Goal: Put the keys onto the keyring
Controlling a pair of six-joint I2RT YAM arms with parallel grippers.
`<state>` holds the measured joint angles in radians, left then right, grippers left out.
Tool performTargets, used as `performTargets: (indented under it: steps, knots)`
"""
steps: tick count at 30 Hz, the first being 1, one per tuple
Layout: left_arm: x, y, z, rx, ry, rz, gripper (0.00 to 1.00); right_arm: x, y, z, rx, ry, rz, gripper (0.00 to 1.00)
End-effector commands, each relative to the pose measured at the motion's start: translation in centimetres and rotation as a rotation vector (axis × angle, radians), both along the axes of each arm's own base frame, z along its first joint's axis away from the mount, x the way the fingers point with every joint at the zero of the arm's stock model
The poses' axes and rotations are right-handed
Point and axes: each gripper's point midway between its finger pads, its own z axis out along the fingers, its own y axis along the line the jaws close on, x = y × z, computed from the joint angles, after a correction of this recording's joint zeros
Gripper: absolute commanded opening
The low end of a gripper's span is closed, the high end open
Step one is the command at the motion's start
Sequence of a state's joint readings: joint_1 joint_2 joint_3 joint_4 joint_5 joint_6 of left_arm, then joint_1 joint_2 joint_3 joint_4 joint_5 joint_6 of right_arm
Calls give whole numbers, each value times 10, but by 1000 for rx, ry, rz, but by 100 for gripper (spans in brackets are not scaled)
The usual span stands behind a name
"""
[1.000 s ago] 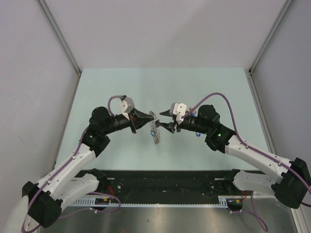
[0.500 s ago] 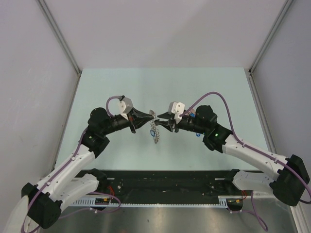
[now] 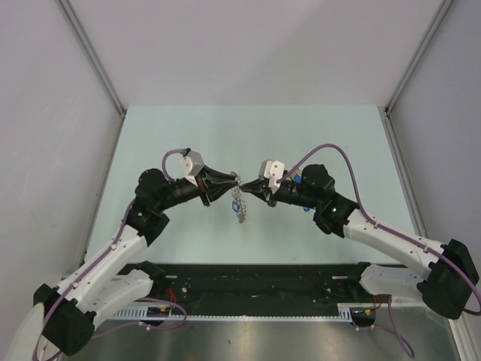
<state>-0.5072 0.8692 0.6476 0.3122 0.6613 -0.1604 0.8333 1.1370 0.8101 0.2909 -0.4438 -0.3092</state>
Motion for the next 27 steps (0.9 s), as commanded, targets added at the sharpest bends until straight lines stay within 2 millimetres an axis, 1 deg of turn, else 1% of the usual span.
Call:
performTargets:
  steps: [1,2,3,4,7,8,9,10,11,12,13,14,15,16,17,18,21,24,27]
  knots:
    - [-2,4,16,29,-60,-3,29,-2,-3,17,15,-100,6,0]
    - [-1,5,14,52,-62,-1,34,-2,-5,16,6,-109,0,0]
    - [1,6,19,73,-95,0,35,-3,-7,19,5,-125,-1,0]
    - [0,7,12,103,-68,-7,36,-3,-9,19,-5,-142,-4,0]
    - [-3,9,6,172,-63,-61,40,-3,-13,20,-31,-177,-10,0]
    - [-9,7,3,188,-60,-108,42,-4,-14,20,-40,-183,-6,0]
    - [-8,6,-2,231,-50,-133,43,-4,-14,23,-46,-191,-2,0]
    - [-9,5,-5,250,-43,-160,44,-6,-14,18,-71,-185,7,0]
    - [-14,3,-6,269,-73,-214,45,-5,-14,19,-85,-200,8,0]
    - [-14,2,-11,295,-33,-237,46,-5,-14,20,-93,-204,10,0]
    - [-15,1,-11,306,-34,-254,48,-6,-14,17,-110,-199,13,0]
    - [-15,1,-6,320,-76,-271,49,-6,-14,17,-119,-207,14,0]
    - [-15,1,-15,343,-43,-285,49,-6,-13,18,-122,-206,18,0]
    - [-14,1,-16,354,-44,-290,50,-6,-14,17,-127,-206,16,0]
    - [-13,1,-12,366,-82,-305,50,-7,-13,17,-128,-206,21,0]
    - [-17,1,-18,378,-53,-329,50,-6,-13,17,-130,-205,18,0]
    - [-18,-1,-20,387,-58,-351,48,-6,-13,18,-129,-206,13,0]
    - [-18,-6,-28,414,-58,-351,42,-7,-12,18,-129,-205,18,0]
    - [-19,-10,-34,426,-60,-351,41,-8,-11,18,-130,-202,21,0]
